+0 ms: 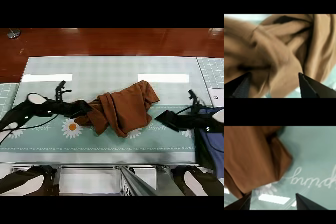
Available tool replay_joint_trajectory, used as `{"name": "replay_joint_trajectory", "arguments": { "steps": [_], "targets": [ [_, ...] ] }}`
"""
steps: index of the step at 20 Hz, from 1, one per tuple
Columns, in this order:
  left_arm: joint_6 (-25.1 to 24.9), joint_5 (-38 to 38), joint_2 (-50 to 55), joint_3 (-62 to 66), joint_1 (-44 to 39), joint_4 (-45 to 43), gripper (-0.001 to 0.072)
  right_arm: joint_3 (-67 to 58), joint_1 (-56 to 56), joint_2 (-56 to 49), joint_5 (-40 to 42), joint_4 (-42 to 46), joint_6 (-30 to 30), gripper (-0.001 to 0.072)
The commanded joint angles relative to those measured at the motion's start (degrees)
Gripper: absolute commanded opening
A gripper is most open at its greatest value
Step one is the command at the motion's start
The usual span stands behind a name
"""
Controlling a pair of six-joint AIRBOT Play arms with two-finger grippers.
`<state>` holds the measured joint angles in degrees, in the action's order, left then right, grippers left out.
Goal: Fold the shirts.
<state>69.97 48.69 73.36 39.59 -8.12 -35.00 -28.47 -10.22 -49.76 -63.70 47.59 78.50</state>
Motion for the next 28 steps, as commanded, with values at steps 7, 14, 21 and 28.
{"name": "replay_joint_trajectory", "arguments": {
  "steps": [7, 14, 21, 28],
  "targets": [
    [-2.56, -3.89, 8.13, 10.97, -5.81, 2.03, 0.003, 5.03, 21.57, -0.26, 9.29, -3.54, 8.61, 0.0632],
    [-3.52, -0.96, 8.09, 11.98, -5.84, 2.03, 0.003, 1.57, 26.45, -14.05, 24.04, -14.21, 4.76, 0.0622],
    [-6.49, 1.81, 7.32, 13.29, -4.39, 1.97, 0.003, -14.45, 24.74, -25.31, 18.75, -14.93, 0.13, 0.0018],
    [-5.33, 6.1, -5.31, 35.28, 10.36, 2.01, 0.003, -59.67, 9.4, -19.93, 8.81, -3.17, 5.77, 0.0017]
  ]
}}
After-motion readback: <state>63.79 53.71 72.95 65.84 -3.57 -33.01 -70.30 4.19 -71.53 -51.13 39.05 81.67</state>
